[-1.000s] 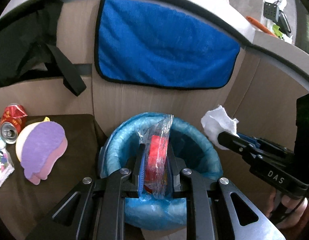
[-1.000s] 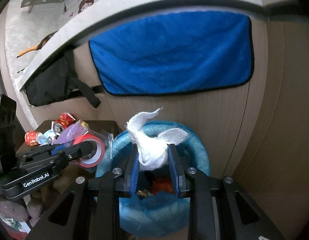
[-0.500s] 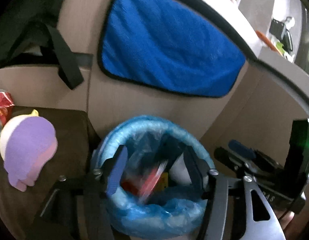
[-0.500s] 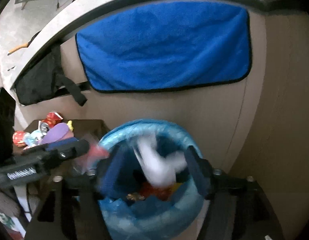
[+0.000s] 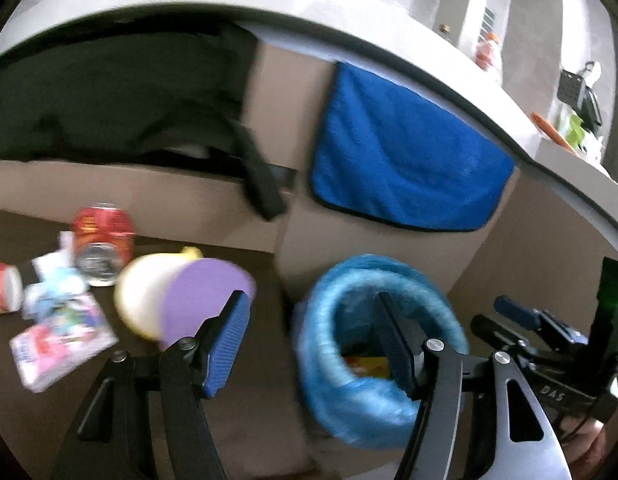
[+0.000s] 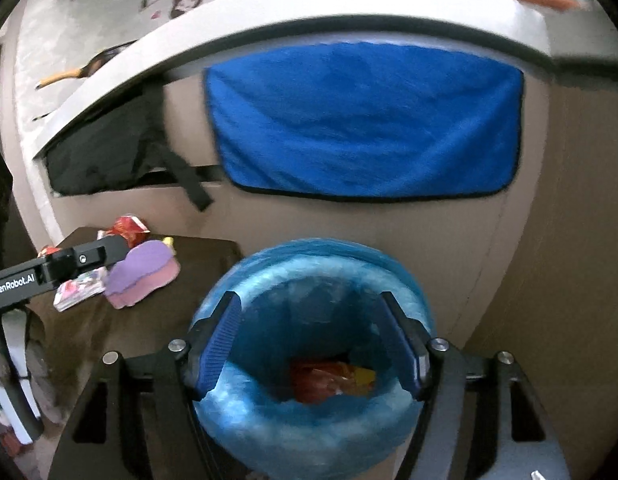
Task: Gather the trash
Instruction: 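Move both open tools back over the trash pile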
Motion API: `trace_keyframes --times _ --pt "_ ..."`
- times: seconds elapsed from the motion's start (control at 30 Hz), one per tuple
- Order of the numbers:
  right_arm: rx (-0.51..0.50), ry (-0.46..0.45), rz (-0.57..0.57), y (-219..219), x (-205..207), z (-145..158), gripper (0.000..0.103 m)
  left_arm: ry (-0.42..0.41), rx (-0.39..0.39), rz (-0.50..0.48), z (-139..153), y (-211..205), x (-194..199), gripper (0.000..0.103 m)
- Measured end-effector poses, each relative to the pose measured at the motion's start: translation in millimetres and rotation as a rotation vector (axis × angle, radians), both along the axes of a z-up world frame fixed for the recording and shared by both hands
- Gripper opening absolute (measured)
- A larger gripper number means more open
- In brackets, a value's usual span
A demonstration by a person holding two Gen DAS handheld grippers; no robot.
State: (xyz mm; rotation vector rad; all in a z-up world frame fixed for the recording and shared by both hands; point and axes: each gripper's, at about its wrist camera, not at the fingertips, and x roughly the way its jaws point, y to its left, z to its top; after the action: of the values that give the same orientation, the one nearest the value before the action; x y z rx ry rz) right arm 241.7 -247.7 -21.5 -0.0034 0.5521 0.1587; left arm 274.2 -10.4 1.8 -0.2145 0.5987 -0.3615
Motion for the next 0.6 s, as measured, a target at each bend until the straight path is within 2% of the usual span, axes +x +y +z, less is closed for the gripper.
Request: trace_keyframes --times 0.13,0.27,0.4,0.6 --pt "-0.043 -0.021 0.061 38 -4 8 0.073 -0.013 0.029 0.083 5 49 -18 0.065" --pt "-0.043 -0.036 0.135 72 -9 16 0.078 -0.016 0.042 0.191 6 106 -34 0.065" --pt "-0.059 -0.029 0.185 105 -9 20 0.078 -0.007 0.052 0.298 0 162 -49 0.065" --pt "-0.113 -0.02 0.221 149 -5 17 0.078 0.028 0.042 0.348 -17 210 -60 0.065"
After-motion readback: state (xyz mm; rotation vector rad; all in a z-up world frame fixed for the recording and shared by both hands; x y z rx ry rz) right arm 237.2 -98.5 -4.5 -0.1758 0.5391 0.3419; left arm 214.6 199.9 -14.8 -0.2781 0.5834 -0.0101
